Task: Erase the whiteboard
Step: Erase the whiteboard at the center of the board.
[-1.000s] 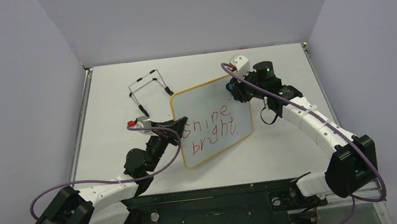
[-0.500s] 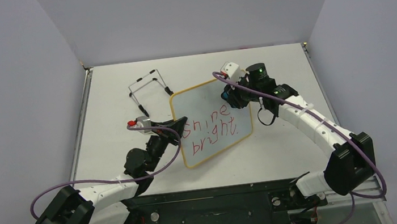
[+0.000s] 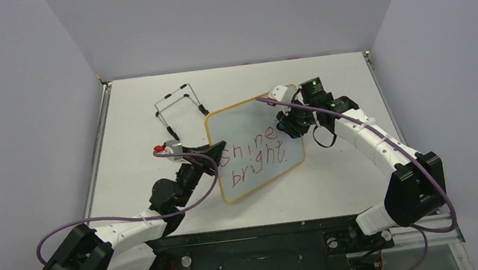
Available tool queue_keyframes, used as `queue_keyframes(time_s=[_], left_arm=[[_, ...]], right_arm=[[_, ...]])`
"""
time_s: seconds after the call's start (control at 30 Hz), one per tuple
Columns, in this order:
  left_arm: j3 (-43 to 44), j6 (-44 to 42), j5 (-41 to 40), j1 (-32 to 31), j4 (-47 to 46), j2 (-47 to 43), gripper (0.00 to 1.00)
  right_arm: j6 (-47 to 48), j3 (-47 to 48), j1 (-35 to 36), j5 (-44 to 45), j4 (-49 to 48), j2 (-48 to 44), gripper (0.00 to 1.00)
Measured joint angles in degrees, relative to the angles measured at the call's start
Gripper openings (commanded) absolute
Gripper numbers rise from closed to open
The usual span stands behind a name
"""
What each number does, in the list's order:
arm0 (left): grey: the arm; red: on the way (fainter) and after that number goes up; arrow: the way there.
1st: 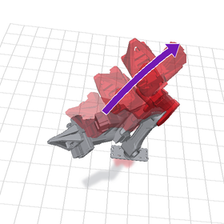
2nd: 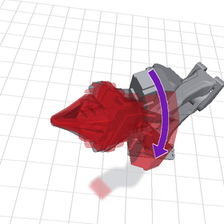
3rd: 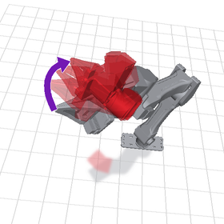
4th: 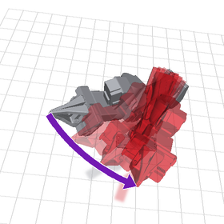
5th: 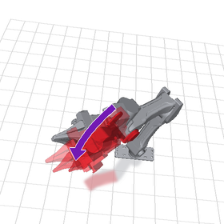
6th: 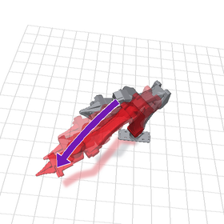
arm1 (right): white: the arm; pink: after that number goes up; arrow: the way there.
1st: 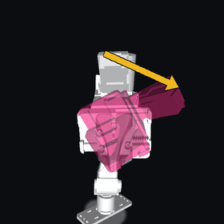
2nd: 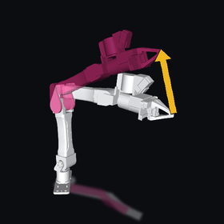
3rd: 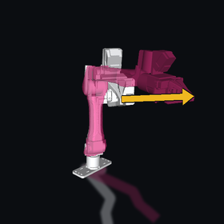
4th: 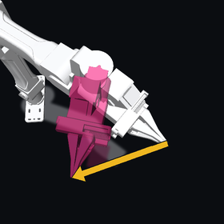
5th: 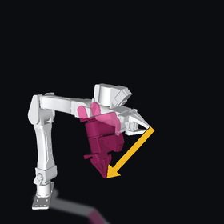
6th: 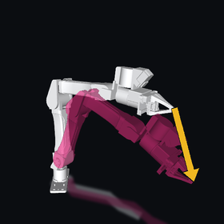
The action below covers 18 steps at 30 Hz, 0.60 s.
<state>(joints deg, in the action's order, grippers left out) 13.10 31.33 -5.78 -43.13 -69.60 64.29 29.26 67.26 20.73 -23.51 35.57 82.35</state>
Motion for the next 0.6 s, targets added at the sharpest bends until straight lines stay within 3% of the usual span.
queue_keyframes(time_s=[0.6], left_arm=[[0.0, 0.07, -1.05, 0.0, -0.04, 0.15, 0.0]], right_arm=[[-14.71, -4.81, 2.25, 5.42, -15.17, -3.5, 0.0]])
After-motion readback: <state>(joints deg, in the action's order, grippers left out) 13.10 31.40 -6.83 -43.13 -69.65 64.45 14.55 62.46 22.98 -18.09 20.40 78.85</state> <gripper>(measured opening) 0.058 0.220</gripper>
